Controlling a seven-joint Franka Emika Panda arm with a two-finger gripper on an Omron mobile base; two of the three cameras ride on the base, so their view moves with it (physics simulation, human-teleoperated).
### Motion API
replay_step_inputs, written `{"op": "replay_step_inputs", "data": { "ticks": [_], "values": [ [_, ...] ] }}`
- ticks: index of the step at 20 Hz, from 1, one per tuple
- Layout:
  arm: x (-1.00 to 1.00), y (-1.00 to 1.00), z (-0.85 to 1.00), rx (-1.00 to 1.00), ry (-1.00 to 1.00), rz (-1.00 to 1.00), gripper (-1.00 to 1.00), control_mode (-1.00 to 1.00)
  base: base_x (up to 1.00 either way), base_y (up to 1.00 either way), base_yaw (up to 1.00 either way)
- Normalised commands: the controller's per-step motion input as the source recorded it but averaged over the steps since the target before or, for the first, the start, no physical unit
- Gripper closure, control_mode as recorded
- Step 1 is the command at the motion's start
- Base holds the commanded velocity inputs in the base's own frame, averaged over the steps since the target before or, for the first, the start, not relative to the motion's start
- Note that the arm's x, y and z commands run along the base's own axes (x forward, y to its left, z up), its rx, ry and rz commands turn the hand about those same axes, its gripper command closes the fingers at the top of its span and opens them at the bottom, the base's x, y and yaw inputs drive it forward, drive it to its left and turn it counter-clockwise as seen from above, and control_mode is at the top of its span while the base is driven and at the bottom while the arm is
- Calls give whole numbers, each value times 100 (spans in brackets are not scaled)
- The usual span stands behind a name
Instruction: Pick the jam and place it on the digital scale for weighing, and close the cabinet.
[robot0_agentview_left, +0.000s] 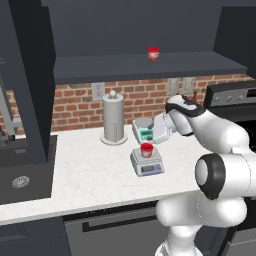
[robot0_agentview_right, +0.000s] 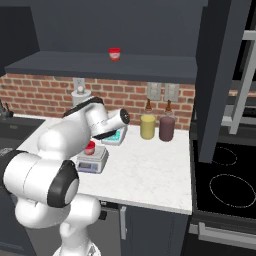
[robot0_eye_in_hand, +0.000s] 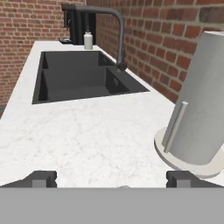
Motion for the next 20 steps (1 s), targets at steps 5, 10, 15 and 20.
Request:
{"op": "replay_step_inputs", "data": {
  "ticks": [5,10,15,20],
  "values": [
    [-84,-1,32,2,0,0,-100,-100,0,0,0],
    [-100,0,16,1,-2,-4,-100,-100,0,0,0],
    [-100,17,65,0,-4,-12,-100,-100,0,0,0],
    [-100,28,100,0,0,-22,-100,-100,0,0,0]
  ]
}}
